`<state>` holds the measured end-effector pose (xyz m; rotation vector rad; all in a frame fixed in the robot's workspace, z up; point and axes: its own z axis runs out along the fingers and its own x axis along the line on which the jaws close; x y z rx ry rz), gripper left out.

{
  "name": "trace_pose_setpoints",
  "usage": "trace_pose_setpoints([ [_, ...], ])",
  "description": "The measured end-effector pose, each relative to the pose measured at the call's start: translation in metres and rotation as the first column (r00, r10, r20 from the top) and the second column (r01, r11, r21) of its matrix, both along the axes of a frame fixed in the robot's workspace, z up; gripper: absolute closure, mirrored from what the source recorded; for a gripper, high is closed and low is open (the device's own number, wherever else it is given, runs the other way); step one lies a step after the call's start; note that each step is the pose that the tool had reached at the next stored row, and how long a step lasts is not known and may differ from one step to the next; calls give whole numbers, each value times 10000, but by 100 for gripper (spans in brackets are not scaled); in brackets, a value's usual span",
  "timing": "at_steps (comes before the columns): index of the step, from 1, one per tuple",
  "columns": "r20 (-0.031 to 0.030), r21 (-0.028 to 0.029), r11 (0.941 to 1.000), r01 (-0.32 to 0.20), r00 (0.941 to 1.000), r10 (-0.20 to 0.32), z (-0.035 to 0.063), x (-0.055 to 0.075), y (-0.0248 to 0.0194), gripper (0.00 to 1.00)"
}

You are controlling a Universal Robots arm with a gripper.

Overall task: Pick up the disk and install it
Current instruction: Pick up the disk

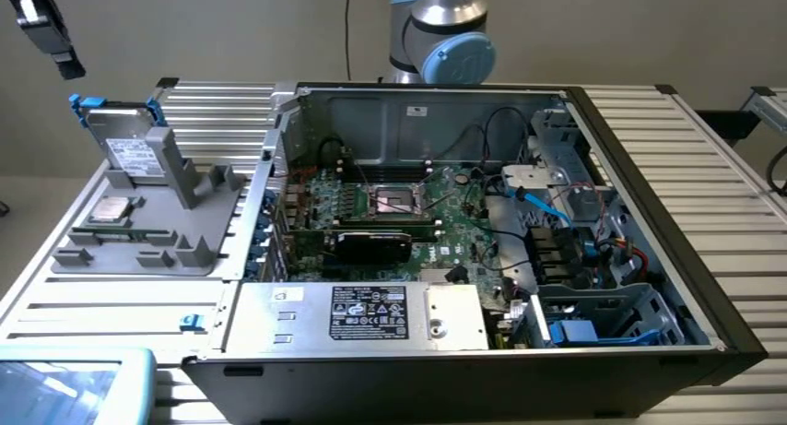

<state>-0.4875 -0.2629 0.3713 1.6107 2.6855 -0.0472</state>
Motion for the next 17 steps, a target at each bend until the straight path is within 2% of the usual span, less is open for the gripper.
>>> trace_pose_setpoints([
  [2, 0, 1, 9996, 269, 9996, -269, 0, 0, 0, 89],
  [5, -2, 9, 9996, 280, 9996, -280, 0, 0, -1, 89],
  [8, -2, 25, 9980, 628, 9980, -628, 0, 0, 0, 89],
  [13, 1, 46, 9912, 1319, 9913, -1319, -1, 0, -1, 89],
  [17, 3, 61, 9821, 1885, 9821, -1885, -2, 0, -1, 89],
])
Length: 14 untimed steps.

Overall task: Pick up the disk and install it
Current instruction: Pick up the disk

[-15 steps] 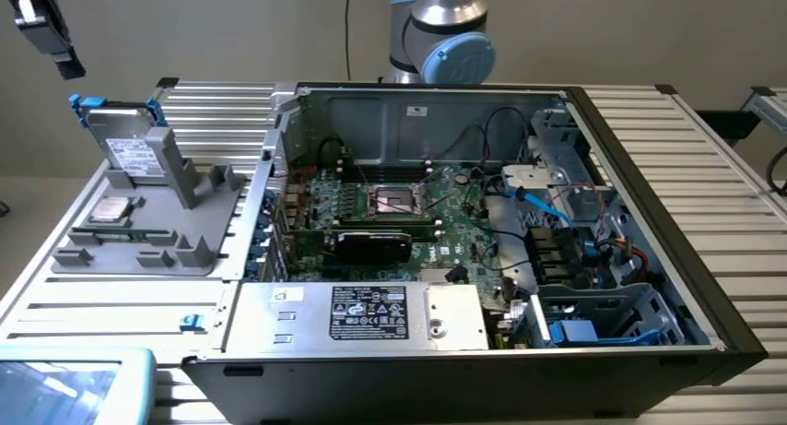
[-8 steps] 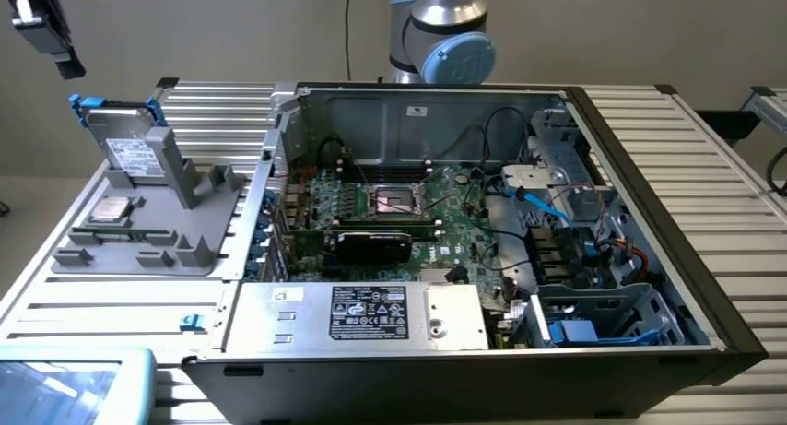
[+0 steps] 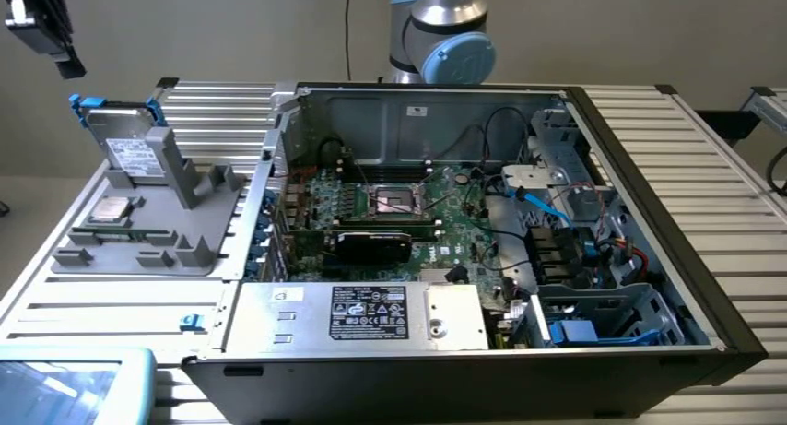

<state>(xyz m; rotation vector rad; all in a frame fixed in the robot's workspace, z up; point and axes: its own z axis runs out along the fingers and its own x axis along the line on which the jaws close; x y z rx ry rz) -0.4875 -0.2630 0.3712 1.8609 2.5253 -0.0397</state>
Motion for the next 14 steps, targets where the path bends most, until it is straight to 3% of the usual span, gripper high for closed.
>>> trace_pose_setpoints([
  [7, 27, 20, 9954, 954, 9954, -954, -5, 0, 0, 89],
  [14, 27, 20, 9797, 2005, 9797, -2005, -7, 0, 0, 89],
])
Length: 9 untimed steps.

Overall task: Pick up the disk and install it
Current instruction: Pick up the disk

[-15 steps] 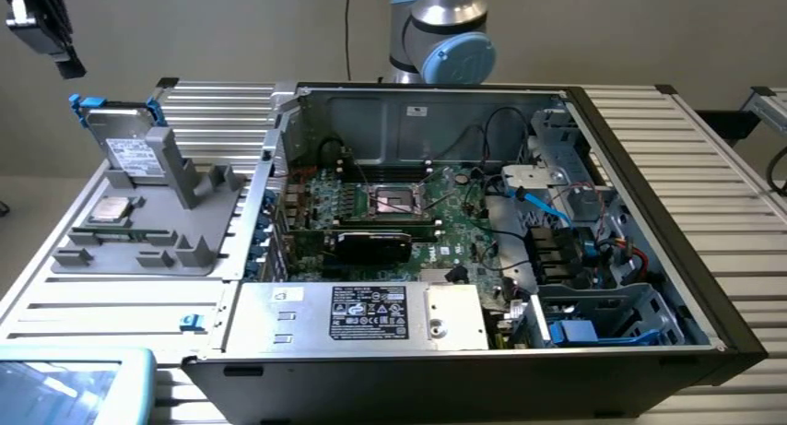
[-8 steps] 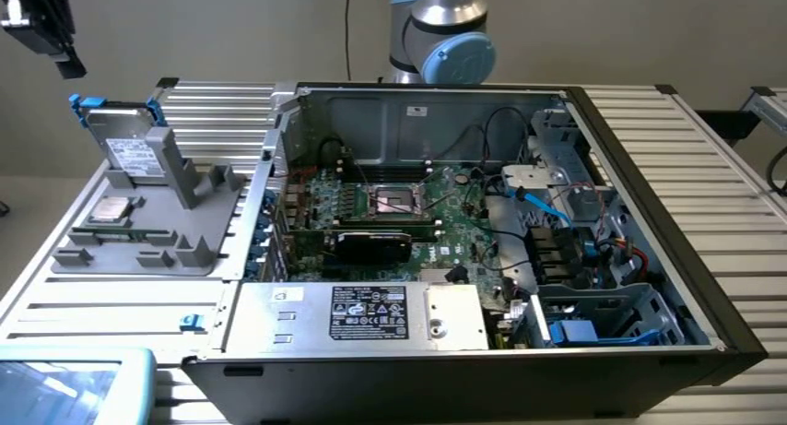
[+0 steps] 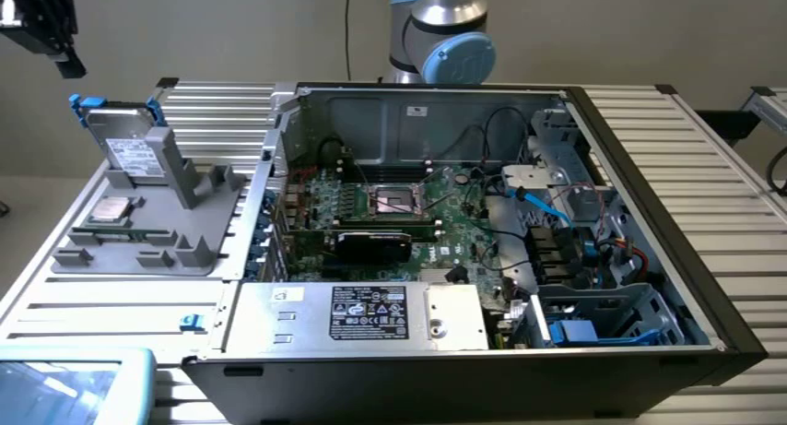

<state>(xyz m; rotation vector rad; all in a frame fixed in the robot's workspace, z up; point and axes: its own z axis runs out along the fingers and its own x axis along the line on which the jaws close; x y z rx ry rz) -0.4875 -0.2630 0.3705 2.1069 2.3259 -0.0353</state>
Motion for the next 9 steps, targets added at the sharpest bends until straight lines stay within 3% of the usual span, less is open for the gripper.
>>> trace_pose_setpoints([
  [5, 0, 3, 9979, 655, 9979, -655, -1, 0, 0, 89],
  [9, 0, 4, 9964, 846, 9964, -846, -1, 0, 0, 89],
])
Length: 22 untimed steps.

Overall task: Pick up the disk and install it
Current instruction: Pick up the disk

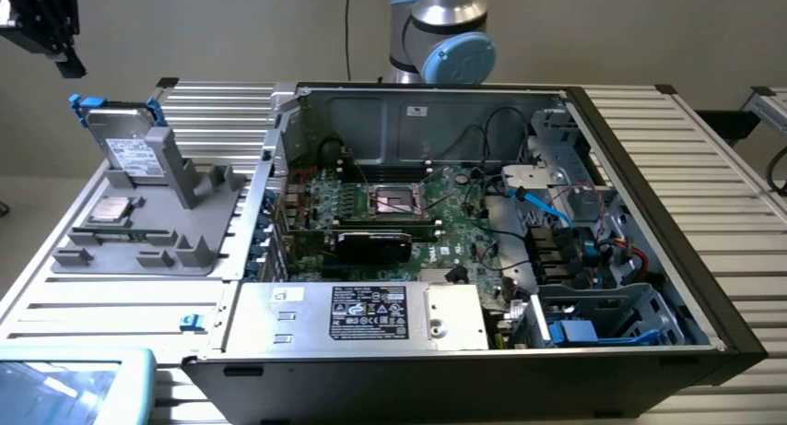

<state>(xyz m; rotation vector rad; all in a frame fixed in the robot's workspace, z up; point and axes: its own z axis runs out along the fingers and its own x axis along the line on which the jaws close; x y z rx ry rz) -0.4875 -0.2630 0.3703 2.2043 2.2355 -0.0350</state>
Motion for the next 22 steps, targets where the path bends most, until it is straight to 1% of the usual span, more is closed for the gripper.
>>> trace_pose_setpoints([
  [4, 0, 0, 9990, 448, 9990, -448, 0, 0, 0, 89],
  [8, 0, 0, 9990, 455, 9990, -455, 0, 0, 0, 89],
  [10, -1, 0, 9985, 542, 9985, -542, 0, 2, 0, 89],
  [16, 0, 0, 9939, 1106, 9939, -1106, 0, 3, 0, 89],
  [22, 0, -4, 9937, 1122, 9937, -1122, 0, 18, -1, 89],
])
